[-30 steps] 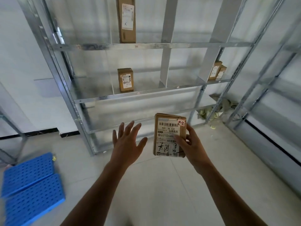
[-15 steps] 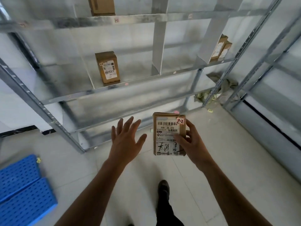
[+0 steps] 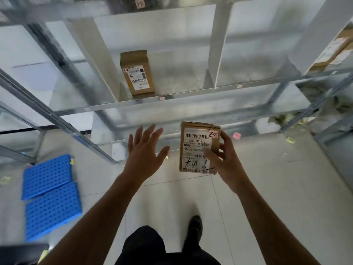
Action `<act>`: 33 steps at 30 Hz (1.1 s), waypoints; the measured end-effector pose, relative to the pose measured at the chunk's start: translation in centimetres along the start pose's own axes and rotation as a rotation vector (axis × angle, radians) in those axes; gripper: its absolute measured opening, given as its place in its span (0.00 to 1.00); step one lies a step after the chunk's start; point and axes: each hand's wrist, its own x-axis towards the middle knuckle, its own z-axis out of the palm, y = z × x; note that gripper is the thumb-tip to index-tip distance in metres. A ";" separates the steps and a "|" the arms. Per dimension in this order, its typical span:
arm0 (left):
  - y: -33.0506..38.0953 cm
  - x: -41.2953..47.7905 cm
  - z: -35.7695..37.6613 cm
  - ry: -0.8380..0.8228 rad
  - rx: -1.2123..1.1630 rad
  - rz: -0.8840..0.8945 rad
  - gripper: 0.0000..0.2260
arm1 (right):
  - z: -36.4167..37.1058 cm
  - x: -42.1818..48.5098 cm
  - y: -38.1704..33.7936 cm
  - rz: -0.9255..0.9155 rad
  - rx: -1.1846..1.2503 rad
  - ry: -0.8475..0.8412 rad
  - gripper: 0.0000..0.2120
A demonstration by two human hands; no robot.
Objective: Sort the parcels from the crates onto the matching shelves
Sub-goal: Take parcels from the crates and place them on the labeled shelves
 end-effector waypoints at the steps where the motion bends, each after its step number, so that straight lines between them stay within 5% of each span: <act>1: 0.2 1.0 -0.2 0.015 -0.004 -0.014 0.28 | 0.0 1.4 -0.4 0.005 0.006 -0.021 0.36; 21: -13.7 31.6 -7.8 0.204 -0.058 -0.097 0.32 | 7.6 36.3 -7.3 -0.206 -0.257 -0.202 0.40; 33: -15.5 39.4 -5.9 0.008 0.021 -0.092 0.31 | 7.9 47.4 -1.5 -0.260 -0.313 -0.322 0.45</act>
